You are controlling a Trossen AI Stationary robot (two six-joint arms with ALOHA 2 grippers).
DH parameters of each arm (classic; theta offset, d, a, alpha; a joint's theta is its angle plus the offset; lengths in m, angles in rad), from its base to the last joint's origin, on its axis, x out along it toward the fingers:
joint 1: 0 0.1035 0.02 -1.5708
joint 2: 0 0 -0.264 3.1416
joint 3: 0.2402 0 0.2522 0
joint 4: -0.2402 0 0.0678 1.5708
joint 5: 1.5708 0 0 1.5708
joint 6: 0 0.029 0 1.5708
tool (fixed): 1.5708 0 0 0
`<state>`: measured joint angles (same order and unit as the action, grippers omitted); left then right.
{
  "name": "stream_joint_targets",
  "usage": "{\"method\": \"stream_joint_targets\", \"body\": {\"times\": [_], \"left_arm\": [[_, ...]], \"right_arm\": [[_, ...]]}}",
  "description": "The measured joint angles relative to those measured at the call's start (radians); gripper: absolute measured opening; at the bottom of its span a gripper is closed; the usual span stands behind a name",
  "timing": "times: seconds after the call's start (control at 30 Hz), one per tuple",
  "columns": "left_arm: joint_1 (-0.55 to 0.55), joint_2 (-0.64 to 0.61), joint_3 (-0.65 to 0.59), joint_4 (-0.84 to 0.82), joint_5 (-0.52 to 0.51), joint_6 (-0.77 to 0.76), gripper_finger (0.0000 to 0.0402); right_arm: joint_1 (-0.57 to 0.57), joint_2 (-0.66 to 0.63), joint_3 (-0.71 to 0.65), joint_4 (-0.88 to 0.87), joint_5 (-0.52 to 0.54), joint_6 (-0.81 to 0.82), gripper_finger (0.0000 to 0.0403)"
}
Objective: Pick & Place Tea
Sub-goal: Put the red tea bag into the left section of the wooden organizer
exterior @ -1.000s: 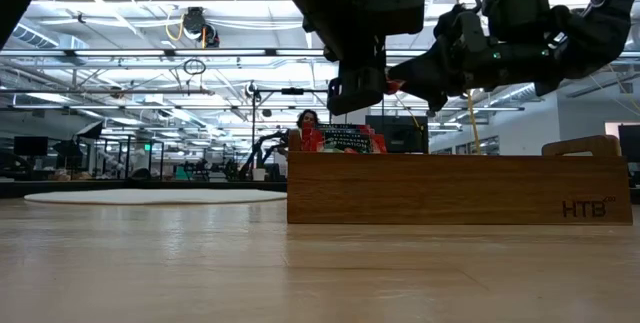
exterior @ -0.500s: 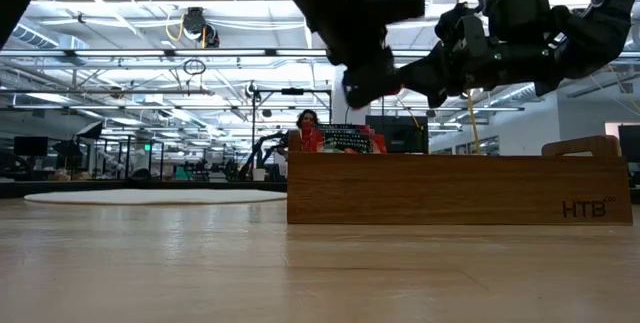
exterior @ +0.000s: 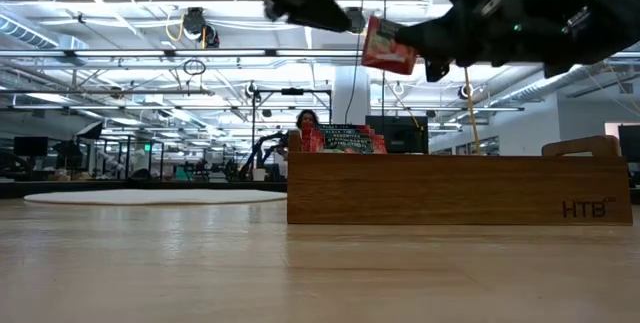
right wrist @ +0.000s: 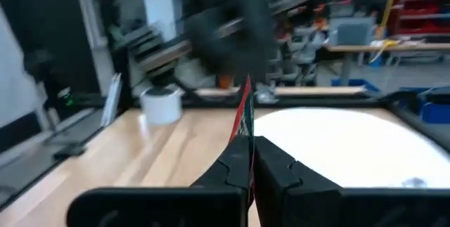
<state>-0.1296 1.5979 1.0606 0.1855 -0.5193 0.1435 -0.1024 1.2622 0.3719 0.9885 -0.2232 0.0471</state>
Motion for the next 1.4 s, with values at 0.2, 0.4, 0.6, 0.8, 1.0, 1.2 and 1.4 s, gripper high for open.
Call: {"method": "stream_joint_targets", "body": {"times": [0.2, 0.4, 0.6, 0.8, 1.0, 1.2, 1.4], "left_arm": [[0.044, -0.139, -0.307, 0.463, 0.111, -0.026, 0.0045], [0.066, -0.141, -0.436, 0.708, 0.186, -0.097, 0.0040], [0.055, -0.137, -0.444, 0.699, 0.197, -0.136, 0.0040], [0.031, -0.138, -0.443, 0.699, 0.207, -0.139, 0.0040], [0.025, -0.138, -0.442, 0.692, 0.205, -0.141, 0.0040], [0.028, -0.138, -0.442, 0.692, 0.204, -0.142, 0.0040], [0.030, -0.138, -0.442, 0.693, 0.204, -0.146, 0.0040]], "right_arm": [[0.282, 0.066, 0.124, -0.206, 0.322, -0.076, 0.0000], [0.452, 0.250, 0.255, -0.236, 0.504, -0.110, 0.0000], [0.492, 0.486, 0.367, -0.235, 0.640, -0.150, 0.0000], [0.499, 0.553, 0.394, -0.238, 0.722, -0.167, 0.0000], [0.513, 0.543, 0.393, -0.282, 0.721, -0.162, 0.0000], [0.517, 0.543, 0.393, -0.290, 0.722, -0.164, 0.0001], [0.517, 0.543, 0.393, -0.282, 0.722, -0.197, 0.0042]]}}
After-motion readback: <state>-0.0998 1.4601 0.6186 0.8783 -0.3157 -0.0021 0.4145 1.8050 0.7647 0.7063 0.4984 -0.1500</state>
